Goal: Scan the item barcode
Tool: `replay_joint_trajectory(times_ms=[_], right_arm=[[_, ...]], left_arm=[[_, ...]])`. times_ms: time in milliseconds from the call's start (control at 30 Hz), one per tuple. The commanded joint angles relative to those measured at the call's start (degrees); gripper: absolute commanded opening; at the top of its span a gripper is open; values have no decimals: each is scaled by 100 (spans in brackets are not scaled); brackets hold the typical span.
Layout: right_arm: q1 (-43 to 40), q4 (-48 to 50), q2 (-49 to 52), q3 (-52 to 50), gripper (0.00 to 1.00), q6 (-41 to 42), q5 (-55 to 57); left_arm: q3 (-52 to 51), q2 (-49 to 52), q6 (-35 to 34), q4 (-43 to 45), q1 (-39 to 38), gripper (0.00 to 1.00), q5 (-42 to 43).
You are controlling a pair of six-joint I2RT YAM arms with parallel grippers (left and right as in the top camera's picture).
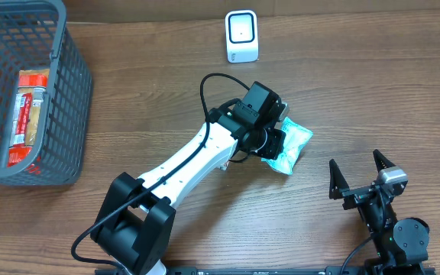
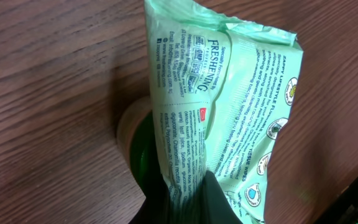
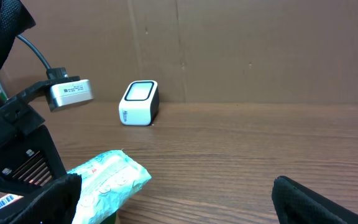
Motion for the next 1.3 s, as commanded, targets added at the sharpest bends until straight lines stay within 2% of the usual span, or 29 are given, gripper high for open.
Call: replay_joint_trajectory(times_ms=[0,333,567,833,1100,1267], right_arm=[[-17,22,-50,-59,100,-26,28],[-17,22,-50,-59,100,-26,26],[-17,22,-50,-59,100,-26,28],[-17,22,-50,-59,100,-26,28],[-17,22,-50,-59,100,-26,28],[-17,22,-50,-59,100,-26,26]], left_arm=[[210,81,-11,-90,223,4,-96],[623,-153,-17,-658,935,4,-107],[588,-142,-46,-1266,855,4,-251],[584,-142,-831,-1716,389,4,-1384],[507,-142,-1694,-1687,-50,4,-1958],[192,-142,-1976,-1502,-138,4,-1961]])
